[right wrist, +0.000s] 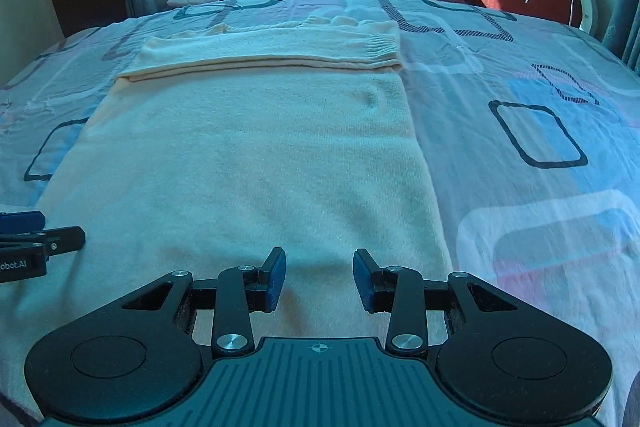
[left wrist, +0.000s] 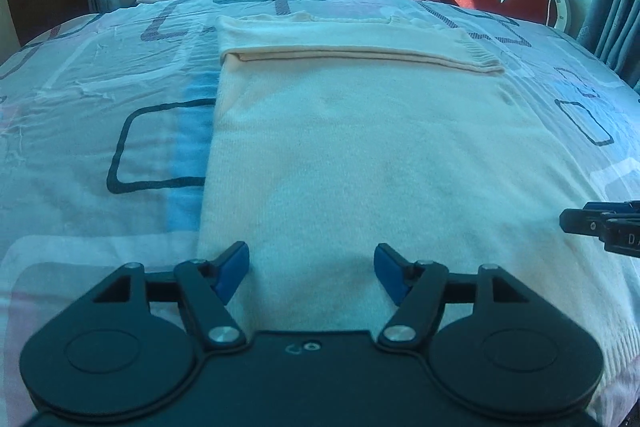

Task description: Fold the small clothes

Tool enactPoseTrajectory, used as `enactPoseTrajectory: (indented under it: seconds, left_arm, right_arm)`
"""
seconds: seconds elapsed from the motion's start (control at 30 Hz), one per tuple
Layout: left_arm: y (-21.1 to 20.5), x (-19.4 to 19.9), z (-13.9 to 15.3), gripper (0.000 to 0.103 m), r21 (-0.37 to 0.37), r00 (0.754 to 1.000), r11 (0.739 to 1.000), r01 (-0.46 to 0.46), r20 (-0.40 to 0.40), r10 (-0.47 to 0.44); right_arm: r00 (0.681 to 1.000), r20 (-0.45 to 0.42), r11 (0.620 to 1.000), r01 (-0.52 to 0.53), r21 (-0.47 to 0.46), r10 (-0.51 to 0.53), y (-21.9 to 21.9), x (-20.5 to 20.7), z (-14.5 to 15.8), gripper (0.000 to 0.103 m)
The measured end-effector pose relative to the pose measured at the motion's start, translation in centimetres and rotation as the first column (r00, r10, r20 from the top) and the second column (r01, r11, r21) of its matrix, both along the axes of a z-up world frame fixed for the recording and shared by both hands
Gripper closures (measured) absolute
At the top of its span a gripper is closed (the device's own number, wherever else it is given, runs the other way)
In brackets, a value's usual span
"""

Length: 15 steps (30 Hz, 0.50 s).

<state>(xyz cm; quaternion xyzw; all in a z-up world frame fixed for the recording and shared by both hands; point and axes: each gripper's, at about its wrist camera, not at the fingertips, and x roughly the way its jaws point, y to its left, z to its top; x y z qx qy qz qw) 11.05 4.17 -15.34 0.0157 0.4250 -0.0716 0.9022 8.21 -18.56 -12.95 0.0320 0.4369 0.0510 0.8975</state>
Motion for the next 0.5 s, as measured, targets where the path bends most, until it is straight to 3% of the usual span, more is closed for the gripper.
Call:
enactPoseTrajectory:
  seconds: [0.2, 0.4, 0.5]
  left_arm:
    - [-0.4, -2.3, -0.2, 0.033, 0.013, 0.999, 0.999, 0.041, 0.005, -0.041]
    - [1.1, -4.2, -0.8, 0.031, 0.039, 0.999, 0.998, 0.047, 0.001, -0.047]
    - [1.8, -4.9, -0.6, 0.031, 0.041, 0.999, 0.998, 0.039, -0.001, -0.039]
  right_arm:
    - [0.999, -0.012, 0.999, -0.030, -0.011, 0.030, 2.7, -2.6, -0.4, 0.066]
    - [1.000, -0.019, 0.999, 0.015, -0.046, -0.016, 1.4, -4.3, -1.2, 0.065]
    - [0.999, -0.016, 0.998, 0.044, -0.052, -0.045, 0.3, -5.3, -1.0, 0.060]
